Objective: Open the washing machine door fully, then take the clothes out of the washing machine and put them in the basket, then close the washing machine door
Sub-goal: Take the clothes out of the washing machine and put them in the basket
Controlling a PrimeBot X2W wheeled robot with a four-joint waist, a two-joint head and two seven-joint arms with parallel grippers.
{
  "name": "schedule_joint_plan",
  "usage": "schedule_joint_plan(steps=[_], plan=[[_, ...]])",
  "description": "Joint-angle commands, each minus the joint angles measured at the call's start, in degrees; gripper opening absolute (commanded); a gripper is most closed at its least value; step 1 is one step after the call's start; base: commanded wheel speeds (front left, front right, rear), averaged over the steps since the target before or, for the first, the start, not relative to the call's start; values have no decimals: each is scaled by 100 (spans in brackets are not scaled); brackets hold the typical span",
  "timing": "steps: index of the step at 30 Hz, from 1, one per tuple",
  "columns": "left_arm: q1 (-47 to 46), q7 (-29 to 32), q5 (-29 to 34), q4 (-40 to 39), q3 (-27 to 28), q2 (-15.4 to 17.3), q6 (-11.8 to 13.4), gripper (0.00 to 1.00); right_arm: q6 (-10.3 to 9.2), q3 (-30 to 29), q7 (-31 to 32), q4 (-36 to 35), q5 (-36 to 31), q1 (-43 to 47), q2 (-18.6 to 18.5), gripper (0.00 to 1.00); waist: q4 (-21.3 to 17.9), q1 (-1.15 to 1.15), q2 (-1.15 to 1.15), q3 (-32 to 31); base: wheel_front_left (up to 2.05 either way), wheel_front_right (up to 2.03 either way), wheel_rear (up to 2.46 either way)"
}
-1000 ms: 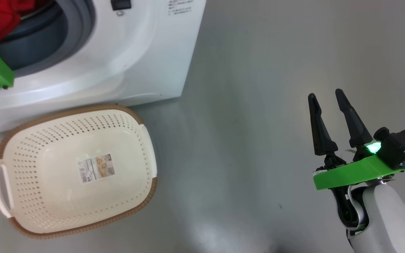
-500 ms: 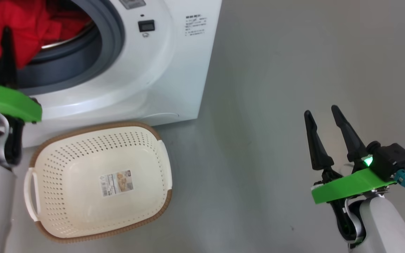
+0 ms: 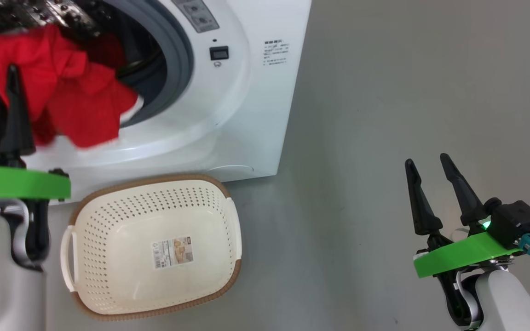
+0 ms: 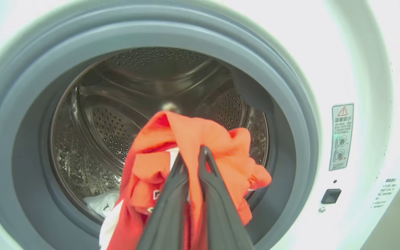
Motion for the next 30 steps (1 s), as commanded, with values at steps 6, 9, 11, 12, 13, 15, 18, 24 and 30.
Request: schedule_joint_plan(steps=[6,9,11,12,13,15,18,24,30], plan=[[579,-44,260,-1032,507,-74,-81,0,28,50,-36,-148,-101,104,0,100,101,0,0,-140,0,0,0],[832,-44,329,-1375,547,-171,-91,0,28,44,-36,-161,-103,121,0,100,107,0,0,-149,0,0,0],[987,-44,339,-1578,571,-231,-95,0,28,42,-36,-167,-102,123,0,100,107,0,0,-138,0,0,0],[1143,-44,342,-1788,587,-303,-98,0,28,37,-36,-178,-101,120,0,100,107,0,0,-116,0,0,0],[1229,-44,341,-1894,603,-344,-99,0,28,37,-36,-184,-100,118,0,100,104,0,0,-104,0,0,0],[1413,-44,351,-2028,588,-417,-100,0,28,29,-36,-200,-96,111,0,100,102,0,0,-76,0,0,0],[1676,-44,344,-2088,564,-520,-100,0,28,43,-36,-223,-83,88,0,100,87,0,0,-13,0,0,0],[1994,-45,369,-1606,442,-621,-101,0,28,93,-36,-257,-41,-42,0,100,55,0,0,234,0,0,0],[1909,-45,494,-960,278,-577,-101,0,28,128,-36,-311,-10,-161,0,100,26,0,0,539,0,0,0]])
